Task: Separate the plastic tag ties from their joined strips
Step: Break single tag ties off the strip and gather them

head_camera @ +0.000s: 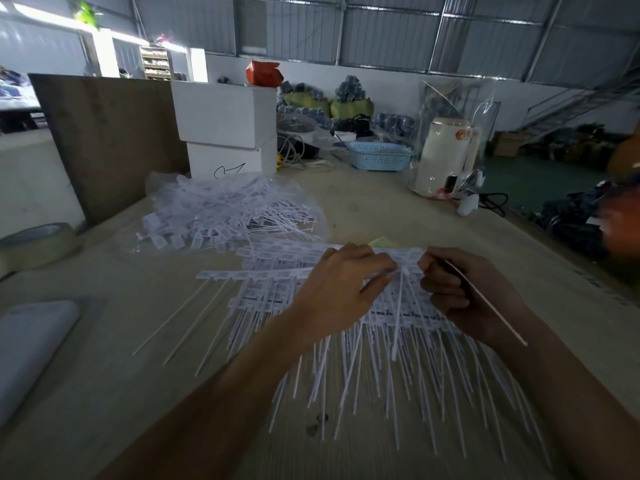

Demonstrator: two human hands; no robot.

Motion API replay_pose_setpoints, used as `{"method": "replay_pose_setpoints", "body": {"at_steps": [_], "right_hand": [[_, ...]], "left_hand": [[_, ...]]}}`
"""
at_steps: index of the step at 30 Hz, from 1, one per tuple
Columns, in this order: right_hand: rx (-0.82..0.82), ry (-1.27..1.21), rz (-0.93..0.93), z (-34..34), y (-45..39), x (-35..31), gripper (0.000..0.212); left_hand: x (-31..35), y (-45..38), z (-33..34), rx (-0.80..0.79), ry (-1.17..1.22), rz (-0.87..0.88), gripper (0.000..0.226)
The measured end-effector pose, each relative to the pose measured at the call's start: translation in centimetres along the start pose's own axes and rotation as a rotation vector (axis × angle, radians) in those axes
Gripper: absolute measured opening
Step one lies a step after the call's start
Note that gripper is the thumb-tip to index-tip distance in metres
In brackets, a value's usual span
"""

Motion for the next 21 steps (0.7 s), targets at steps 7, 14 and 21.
{"method": "replay_pose_setpoints", "body": {"at_steps": [7, 14, 21], "right_hand": [[0.028, -0.049, -0.043, -0.7, -0.4, -0.2, 0.020], [0.319, 0.003, -0.250, -6.3, -0.2, -4.2, 0.023], [-0.019, 0.414, 0.029, -0.1, -0.4, 1.7, 0.032]], "left_hand": [[0.0, -0.1, 0.1, -0.019, 0.067, -0.039, 0.019], [-0.5, 0.4, 0.5, -0.065, 0.018, -0.044, 0.022], [-1.0, 0.4, -0.7, 0.123, 0.162, -0.205, 0.026]]}}
Point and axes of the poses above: each hand's wrist, its own y-axis away from the middle knuckle, its own z-axis out of the palm, x = y × z, the point moved 5 cm from there along -y, towards the middle knuckle, and after that the axes turned 5 degrees about -y, right-handed, at the moved point
